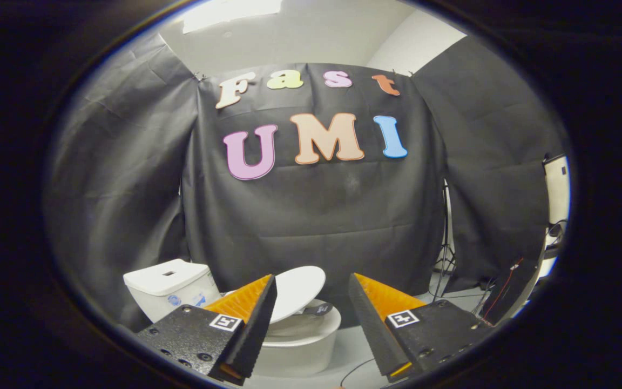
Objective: Open the toilet lid.
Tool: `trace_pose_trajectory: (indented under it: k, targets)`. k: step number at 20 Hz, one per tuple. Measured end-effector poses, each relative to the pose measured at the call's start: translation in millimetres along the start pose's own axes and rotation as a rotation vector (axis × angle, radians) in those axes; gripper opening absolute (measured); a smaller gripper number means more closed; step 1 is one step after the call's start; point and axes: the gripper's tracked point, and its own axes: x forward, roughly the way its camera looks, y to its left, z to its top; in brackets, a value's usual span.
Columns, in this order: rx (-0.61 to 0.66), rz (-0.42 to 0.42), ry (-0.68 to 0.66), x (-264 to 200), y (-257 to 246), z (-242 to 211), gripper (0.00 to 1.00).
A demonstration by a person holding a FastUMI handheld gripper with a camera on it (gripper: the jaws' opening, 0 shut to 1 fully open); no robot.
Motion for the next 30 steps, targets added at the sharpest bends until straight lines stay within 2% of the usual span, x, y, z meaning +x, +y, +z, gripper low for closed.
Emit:
trace_pose_trajectory:
  k: [30]
  targets:
    - [0.055,0.032,-0.021,2.9,1.8,-0.1,0.83]
